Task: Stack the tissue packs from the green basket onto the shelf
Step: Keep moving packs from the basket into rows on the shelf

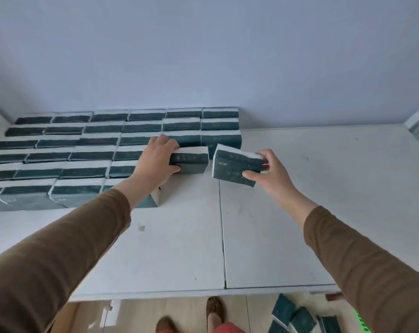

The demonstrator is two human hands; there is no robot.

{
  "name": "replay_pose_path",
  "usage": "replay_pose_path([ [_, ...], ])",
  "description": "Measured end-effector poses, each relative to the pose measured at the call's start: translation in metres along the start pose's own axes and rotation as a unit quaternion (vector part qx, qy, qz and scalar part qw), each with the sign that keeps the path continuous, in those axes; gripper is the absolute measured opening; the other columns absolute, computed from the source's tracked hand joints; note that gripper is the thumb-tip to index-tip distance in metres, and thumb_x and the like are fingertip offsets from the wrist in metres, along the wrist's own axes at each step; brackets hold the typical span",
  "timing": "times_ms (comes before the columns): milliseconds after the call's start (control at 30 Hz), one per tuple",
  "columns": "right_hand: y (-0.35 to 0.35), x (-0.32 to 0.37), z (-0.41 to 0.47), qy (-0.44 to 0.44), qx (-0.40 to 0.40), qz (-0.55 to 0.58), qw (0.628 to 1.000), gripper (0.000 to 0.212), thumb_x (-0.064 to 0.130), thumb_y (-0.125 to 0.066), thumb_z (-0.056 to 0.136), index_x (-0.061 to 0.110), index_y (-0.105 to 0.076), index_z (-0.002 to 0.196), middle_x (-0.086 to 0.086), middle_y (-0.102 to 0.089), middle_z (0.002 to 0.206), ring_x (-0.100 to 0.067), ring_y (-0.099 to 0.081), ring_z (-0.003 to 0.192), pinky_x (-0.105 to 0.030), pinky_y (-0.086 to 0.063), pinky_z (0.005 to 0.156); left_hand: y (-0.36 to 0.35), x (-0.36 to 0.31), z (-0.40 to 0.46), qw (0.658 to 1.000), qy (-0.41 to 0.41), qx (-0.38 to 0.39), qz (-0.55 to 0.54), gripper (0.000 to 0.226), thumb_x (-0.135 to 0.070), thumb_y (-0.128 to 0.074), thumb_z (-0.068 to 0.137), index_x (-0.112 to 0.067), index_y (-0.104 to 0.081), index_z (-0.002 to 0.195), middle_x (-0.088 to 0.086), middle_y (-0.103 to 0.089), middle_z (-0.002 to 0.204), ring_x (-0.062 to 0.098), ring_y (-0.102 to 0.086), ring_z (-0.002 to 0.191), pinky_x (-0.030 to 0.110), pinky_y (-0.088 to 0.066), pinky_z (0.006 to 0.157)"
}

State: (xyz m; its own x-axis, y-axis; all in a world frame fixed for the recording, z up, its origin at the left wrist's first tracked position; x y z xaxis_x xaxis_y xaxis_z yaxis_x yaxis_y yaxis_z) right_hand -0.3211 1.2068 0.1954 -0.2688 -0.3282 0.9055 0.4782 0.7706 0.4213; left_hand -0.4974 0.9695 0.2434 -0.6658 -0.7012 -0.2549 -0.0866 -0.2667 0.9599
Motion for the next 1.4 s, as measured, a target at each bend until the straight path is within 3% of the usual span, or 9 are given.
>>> replay_pose_path([
  [100,-0.013,-0.005,0.021,0.0,0.006,-0.024,1.0,0.048,0.02,-0.084,0.077,0.022,-0.053,0.114,-0.002,-0.061,0.115,-0.019,-0.061,0.104,-0.033,-0.05,0.088,-0.004,0.011,0.02,1.0,-0.004,0.001,0.019,0.052,-0.023,-0.081,0.077,-0.015,-0.054,0.121,0.004,-0.043,0.119,0.025,-0.043,0.111,0.042,-0.047,0.091],
  [233,-0.029,-0.005,0.044,0.009,0.009,-0.042,0.999,0.048,0.022,-0.083,0.078,0.025,-0.051,0.113,0.0,-0.06,0.116,-0.018,-0.06,0.104,-0.032,-0.05,0.087,-0.009,0.033,0.032,0.999,0.002,-0.007,0.051,0.058,-0.031,-0.085,0.072,-0.014,-0.049,0.114,0.004,-0.054,0.109,0.026,-0.045,0.102,0.04,-0.044,0.088],
  [433,-0.051,-0.001,0.055,0.017,-0.016,-0.066,0.998,0.061,0.02,-0.084,0.076,0.029,-0.038,0.116,0.014,-0.052,0.108,-0.008,-0.057,0.095,-0.007,-0.04,0.068,-0.015,0.045,0.036,0.999,0.016,-0.013,0.05,0.056,-0.038,-0.085,0.069,-0.017,-0.049,0.106,0.0,-0.053,0.102,0.024,-0.039,0.099,0.037,-0.041,0.084],
  [600,-0.053,-0.01,0.045,0.009,-0.07,-0.049,0.996,0.07,0.018,-0.083,0.074,0.021,-0.038,0.128,0.001,-0.05,0.123,-0.019,-0.056,0.108,-0.033,-0.051,0.088,-0.011,0.043,0.022,0.999,0.028,-0.018,0.027,0.063,-0.034,-0.085,0.069,-0.018,-0.05,0.12,0.004,-0.045,0.119,0.025,-0.039,0.105,0.036,-0.04,0.091],
  [700,-0.047,-0.016,0.033,0.002,-0.058,-0.056,0.997,0.076,0.021,-0.083,0.076,0.02,-0.036,0.136,0.0,-0.047,0.128,-0.018,-0.057,0.107,-0.028,-0.048,0.087,-0.002,0.03,0.006,0.999,0.028,-0.045,0.01,0.066,-0.033,-0.081,0.074,-0.019,-0.048,0.129,0.004,-0.044,0.124,0.026,-0.039,0.11,0.037,-0.04,0.096],
  [867,-0.016,-0.016,-0.012,0.02,-0.073,-0.077,0.994,0.062,0.025,-0.077,0.081,0.021,-0.042,0.132,0.007,-0.044,0.123,-0.015,-0.053,0.11,-0.024,-0.041,0.086,0.004,-0.02,-0.027,0.998,-0.008,-0.056,-0.04,0.057,-0.03,-0.075,0.081,-0.019,-0.049,0.13,0.001,-0.049,0.126,0.024,-0.039,0.116,0.036,-0.037,0.101],
  [1000,0.016,-0.021,-0.08,0.017,-0.088,-0.069,0.994,0.05,0.025,-0.073,0.086,0.022,-0.047,0.129,0.006,-0.048,0.125,-0.013,-0.053,0.11,-0.025,-0.044,0.088,-0.008,-0.078,-0.069,0.996,-0.058,-0.036,-0.054,0.053,-0.031,-0.074,0.083,-0.018,-0.052,0.129,0.0,-0.053,0.126,0.024,-0.042,0.117,0.029,-0.028,0.103],
  [1133,0.063,-0.034,-0.177,0.016,-0.136,-0.075,0.988,0.043,0.024,-0.069,0.088,0.022,-0.051,0.127,0.005,-0.052,0.126,-0.011,-0.053,0.11,-0.026,-0.045,0.091,-0.034,-0.145,-0.128,0.989,-0.114,-0.017,-0.096,0.049,-0.029,-0.075,0.083,-0.018,-0.055,0.126,0.003,-0.055,0.125,0.025,-0.043,0.119,0.036,-0.037,0.102],
  [1400,0.166,-0.13,-0.37,-0.113,-0.191,-0.12,0.968,0.034,0.023,-0.067,0.09,0.024,-0.054,0.122,0.009,-0.057,0.124,-0.008,-0.056,0.11,-0.02,-0.044,0.088,-0.098,-0.302,-0.259,0.961,-0.21,0.047,-0.176,0.043,-0.024,-0.074,0.084,-0.016,-0.059,0.123,0.003,-0.057,0.12,0.026,-0.045,0.113,0.034,-0.038,0.099],
])
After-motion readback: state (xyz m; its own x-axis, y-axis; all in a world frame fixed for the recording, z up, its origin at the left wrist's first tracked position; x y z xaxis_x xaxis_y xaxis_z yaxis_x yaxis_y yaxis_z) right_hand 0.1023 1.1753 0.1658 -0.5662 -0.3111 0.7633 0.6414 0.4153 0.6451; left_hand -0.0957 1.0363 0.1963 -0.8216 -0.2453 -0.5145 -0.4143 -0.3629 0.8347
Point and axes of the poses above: each hand's wrist, its own z-axis towards the middle knuckle, its own y-axis out of the back of the hand, x = y × z, the point moved 9 cm from there along z, towards the middle knuckle
